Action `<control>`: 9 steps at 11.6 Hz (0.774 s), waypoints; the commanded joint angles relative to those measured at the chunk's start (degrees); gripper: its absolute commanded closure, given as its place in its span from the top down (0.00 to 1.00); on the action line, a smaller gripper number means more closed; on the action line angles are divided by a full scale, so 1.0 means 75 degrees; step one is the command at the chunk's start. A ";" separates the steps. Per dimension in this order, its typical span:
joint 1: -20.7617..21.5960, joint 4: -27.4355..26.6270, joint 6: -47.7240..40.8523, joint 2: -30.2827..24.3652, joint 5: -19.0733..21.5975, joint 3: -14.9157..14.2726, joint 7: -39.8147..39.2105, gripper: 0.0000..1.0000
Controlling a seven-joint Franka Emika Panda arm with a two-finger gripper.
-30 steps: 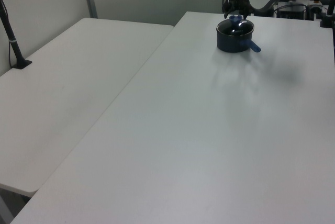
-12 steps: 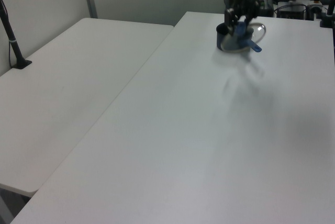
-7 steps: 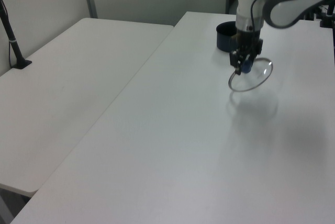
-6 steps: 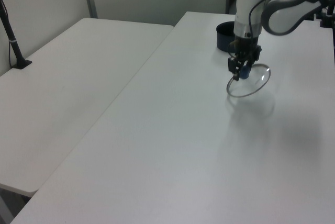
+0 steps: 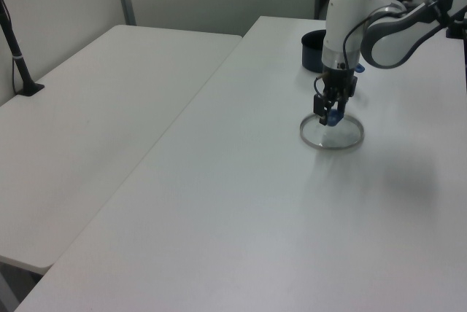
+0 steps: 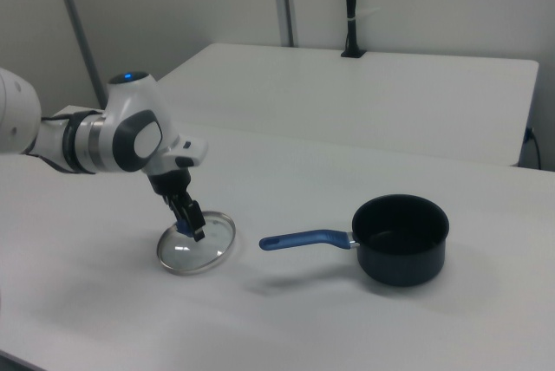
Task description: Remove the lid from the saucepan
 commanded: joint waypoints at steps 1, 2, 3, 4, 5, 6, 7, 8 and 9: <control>-0.0043 -0.0216 -0.0093 0.0010 -0.0197 0.0047 0.0145 1.00; -0.0066 -0.0146 -0.0175 -0.0013 -0.0197 0.0047 0.0145 1.00; -0.0090 0.0110 -0.0454 -0.0083 -0.0185 0.0047 0.0169 1.00; -0.0102 0.0588 -0.1072 -0.0153 -0.0162 0.0047 0.0180 1.00; -0.0113 0.1347 -0.1809 -0.0154 -0.0115 0.0035 0.0169 1.00; -0.0114 0.2120 -0.2524 -0.0142 -0.0045 0.0035 0.0146 1.00; -0.0090 0.2731 -0.3030 -0.0142 -0.0033 0.0035 0.0145 1.00; -0.0021 0.3132 -0.3499 -0.0177 -0.0021 0.0012 0.0134 1.00; -0.0020 0.3298 -0.3817 -0.0409 -0.0021 -0.0011 0.0099 1.00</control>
